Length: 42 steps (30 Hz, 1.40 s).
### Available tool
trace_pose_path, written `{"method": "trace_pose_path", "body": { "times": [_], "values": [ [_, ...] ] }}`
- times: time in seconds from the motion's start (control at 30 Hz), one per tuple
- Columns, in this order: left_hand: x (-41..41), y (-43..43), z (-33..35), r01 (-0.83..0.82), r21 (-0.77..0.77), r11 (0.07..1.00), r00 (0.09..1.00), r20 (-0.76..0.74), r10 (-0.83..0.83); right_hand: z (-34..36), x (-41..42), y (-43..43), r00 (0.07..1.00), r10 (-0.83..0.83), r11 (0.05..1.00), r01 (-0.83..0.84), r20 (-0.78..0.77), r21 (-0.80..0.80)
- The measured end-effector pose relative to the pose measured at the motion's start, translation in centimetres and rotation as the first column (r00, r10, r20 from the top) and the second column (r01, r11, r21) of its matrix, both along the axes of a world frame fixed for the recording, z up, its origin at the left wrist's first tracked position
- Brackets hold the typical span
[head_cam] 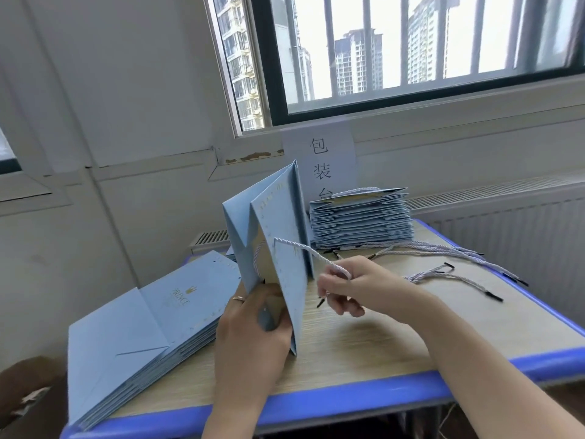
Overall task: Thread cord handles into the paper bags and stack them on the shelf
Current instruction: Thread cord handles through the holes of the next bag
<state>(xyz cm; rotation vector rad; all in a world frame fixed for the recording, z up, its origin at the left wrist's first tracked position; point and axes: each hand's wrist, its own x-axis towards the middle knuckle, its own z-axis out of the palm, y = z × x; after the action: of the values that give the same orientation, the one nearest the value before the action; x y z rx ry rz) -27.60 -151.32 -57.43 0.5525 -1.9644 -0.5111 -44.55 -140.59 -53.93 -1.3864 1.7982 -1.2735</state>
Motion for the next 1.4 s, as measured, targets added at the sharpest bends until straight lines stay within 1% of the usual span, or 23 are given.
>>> {"method": "trace_pose_path", "body": {
  "times": [0.13, 0.23, 0.4, 0.47, 0.63, 0.73, 0.9, 1.0, 1.3, 1.4],
  "values": [
    [0.1, 0.0, 0.0, 0.060, 0.031, 0.998, 0.997, 0.036, -0.061, 0.1, 0.4, 0.2, 0.989, 0.128, 0.991, -0.125, 0.068, -0.044],
    [0.2, 0.0, 0.1, 0.088, 0.062, 0.994, 0.993, 0.078, -0.092, 0.3, 0.5, 0.3, 0.983, 0.178, 0.983, -0.175, 0.048, -0.052],
    [0.4, 0.0, 0.1, 0.156, 0.058, 0.986, 0.983, 0.088, -0.161, 0.4, 0.6, 0.2, 0.990, 0.139, 0.988, -0.137, 0.033, -0.068],
    [0.5, 0.0, 0.1, 0.159, 0.058, 0.986, 0.982, 0.090, -0.163, 0.4, 0.7, 0.3, 0.993, 0.110, 0.993, -0.109, 0.030, -0.040],
    [0.4, -0.1, 0.0, 0.148, 0.066, 0.987, 0.983, 0.099, -0.154, 0.5, 1.0, 0.5, 0.991, 0.131, 0.991, -0.131, 0.033, 0.000],
    [0.5, 0.0, -0.1, 0.144, 0.045, 0.989, 0.984, 0.102, -0.147, 0.6, 1.1, 0.5, 0.991, 0.129, 0.992, -0.128, 0.032, -0.019],
    [0.5, 0.2, 0.1, 0.142, -0.049, 0.989, 0.982, 0.134, -0.134, 0.6, 1.1, 0.4, 0.995, 0.102, 0.991, -0.101, 0.014, -0.088],
    [0.4, 0.1, 0.1, 0.139, -0.069, 0.988, 0.981, 0.143, -0.128, 0.6, 1.0, 0.4, 0.996, 0.090, 0.990, -0.088, 0.013, -0.111],
    [0.3, 0.6, 0.3, 0.166, -0.156, 0.974, 0.977, 0.158, -0.142, 0.0, 0.9, 0.1, 0.990, 0.133, 0.990, -0.135, -0.044, -0.050],
    [0.2, 0.6, 0.3, 0.184, -0.152, 0.971, 0.976, 0.145, -0.162, 0.0, 0.6, 0.4, 0.982, 0.183, 0.982, -0.184, -0.046, -0.030]
  ]
}}
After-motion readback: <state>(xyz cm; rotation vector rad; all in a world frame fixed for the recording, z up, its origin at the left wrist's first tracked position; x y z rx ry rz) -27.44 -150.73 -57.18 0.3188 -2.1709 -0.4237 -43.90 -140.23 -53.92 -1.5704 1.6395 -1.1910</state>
